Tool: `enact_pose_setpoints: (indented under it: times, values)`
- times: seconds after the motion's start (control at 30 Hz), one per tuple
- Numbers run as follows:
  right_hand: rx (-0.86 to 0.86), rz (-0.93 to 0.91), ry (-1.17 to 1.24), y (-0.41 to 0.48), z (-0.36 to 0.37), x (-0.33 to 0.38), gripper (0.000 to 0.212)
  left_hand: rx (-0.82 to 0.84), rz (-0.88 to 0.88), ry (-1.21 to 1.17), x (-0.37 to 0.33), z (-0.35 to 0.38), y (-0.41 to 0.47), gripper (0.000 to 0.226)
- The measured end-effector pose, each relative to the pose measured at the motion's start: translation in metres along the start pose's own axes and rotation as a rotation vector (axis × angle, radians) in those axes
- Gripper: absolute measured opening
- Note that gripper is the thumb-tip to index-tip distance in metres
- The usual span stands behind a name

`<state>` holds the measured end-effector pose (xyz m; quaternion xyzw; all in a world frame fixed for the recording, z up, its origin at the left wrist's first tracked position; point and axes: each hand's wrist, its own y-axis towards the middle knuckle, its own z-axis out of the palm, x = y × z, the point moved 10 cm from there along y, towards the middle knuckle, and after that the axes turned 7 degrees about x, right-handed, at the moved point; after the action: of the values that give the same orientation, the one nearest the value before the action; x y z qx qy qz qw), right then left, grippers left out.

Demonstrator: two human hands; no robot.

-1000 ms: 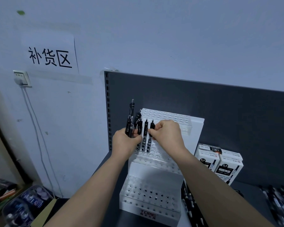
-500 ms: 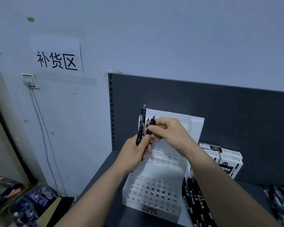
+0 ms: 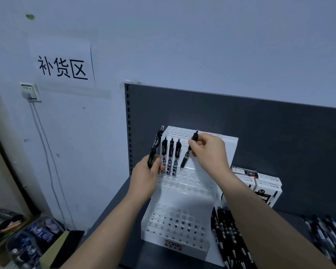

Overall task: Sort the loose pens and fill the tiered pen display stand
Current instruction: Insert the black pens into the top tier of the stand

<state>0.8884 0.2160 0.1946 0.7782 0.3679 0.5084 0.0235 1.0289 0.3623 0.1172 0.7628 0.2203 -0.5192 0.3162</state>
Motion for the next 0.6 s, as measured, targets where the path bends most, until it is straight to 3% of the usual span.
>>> enact_pose_setpoints:
  times: [0.27,0.47,0.6]
  values:
    - [0.138,0.050,-0.295,0.002,0.037,-0.007,0.042,-0.017,0.011,0.080,0.005,0.001,0.000,0.017]
    - [0.146,0.096,-0.333,0.003,0.039,-0.011,0.042,-0.019,0.030,0.082,0.002,0.001,0.000,0.014]
    - [0.135,0.106,-0.337,0.002,0.034,-0.012,0.026,0.026,0.079,0.127,-0.006,0.007,-0.001,0.014]
